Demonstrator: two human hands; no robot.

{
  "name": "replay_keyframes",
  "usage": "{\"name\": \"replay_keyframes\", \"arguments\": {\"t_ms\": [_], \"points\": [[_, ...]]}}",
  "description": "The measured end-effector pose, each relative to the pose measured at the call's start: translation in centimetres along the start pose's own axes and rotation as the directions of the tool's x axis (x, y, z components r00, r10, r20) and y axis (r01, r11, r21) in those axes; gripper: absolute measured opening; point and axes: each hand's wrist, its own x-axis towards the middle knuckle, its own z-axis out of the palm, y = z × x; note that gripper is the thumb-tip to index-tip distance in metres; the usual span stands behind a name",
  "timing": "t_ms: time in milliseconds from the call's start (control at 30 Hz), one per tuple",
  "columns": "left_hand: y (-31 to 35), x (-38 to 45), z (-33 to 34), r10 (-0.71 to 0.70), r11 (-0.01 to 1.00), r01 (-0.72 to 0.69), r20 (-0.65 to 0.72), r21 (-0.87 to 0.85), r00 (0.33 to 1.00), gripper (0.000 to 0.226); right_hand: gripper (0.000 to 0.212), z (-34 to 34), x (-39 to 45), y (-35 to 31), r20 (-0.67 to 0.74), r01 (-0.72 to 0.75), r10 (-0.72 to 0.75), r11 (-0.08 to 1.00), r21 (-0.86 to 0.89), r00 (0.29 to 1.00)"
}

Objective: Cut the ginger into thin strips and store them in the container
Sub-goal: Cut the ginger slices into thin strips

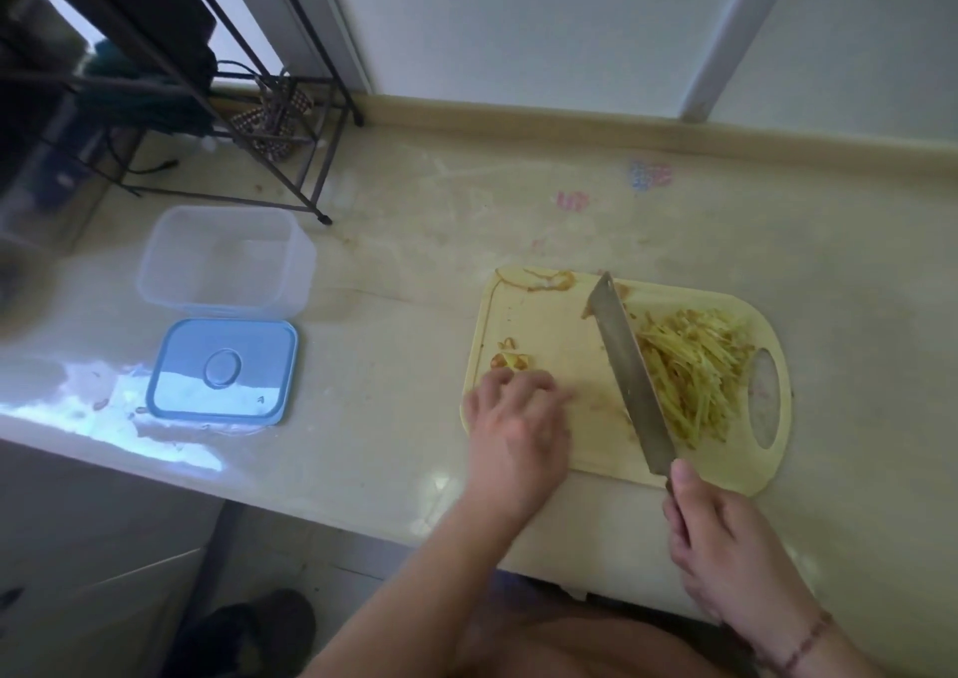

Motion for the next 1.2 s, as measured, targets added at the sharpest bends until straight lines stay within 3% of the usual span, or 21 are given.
{"name": "replay_keyframes", "arguments": {"t_ms": [33,100,200,300,367,500,833,1033,1100,1200], "points": [[-1.4,0.8,-0.6,-0.077,0.997,0.078,-0.064,0.015,0.995,0.024,0.074,-0.1,-0.1,0.0,0.013,-0.005,0.005,1.0,0.014,1.0],[-3.6,2.6,-1.6,-0.141,0.988,0.144,-0.053,0.061,0.989,0.025,0.063,0.0,-0.3,0.1,0.027,-0.019,0.019,0.999,0.027,0.999],[-5.1,4.9,-2.3,-0.011,0.993,-0.004,0.125,0.118,0.992,0.025,0.067,0.2,-0.4,0.5,0.024,-0.026,0.025,1.0,0.012,0.999],[-5.5,5.9,-2.9,0.14,0.968,-0.177,0.209,0.175,0.968,0.018,0.077,0.2,-0.5,0.5,0.019,-0.011,0.012,0.999,-0.043,1.0],[-5.2,6.2,-3.1,0.166,0.954,-0.222,0.265,0.201,0.95,0.019,0.077,0.3,-0.6,0.5,0.025,0.001,0.001,0.998,-0.055,1.0],[-4.4,6.6,-3.3,0.122,0.959,-0.198,0.332,0.203,0.935,0.019,0.073,0.4,-0.9,0.3,0.047,-0.022,0.022,1.0,0.006,0.999],[-4.4,7.9,-4.8,0.02,0.984,-0.094,0.428,0.153,0.904,0.009,0.092,0.6,-1.6,0.5,0.022,-0.01,0.011,1.0,-0.007,1.0],[-4.8,9.0,-5.8,-0.028,0.999,0.014,0.458,0.035,0.889,0.01,0.08,0.6,-1.8,0.5,0.039,-0.003,0.002,1.0,0.022,0.999],[-3.9,9.3,-5.6,0.007,1.0,-0.001,0.519,-0.012,0.855,0.014,0.073,0.6,-1.8,0.4,0.051,-0.011,0.009,0.999,0.034,0.999],[-2.0,9.5,-4.3,0.111,0.991,-0.131,0.616,-0.012,0.78,0.016,0.069,0.6,-1.8,0.1,0.055,-0.017,0.015,0.999,0.039,0.998]]}}
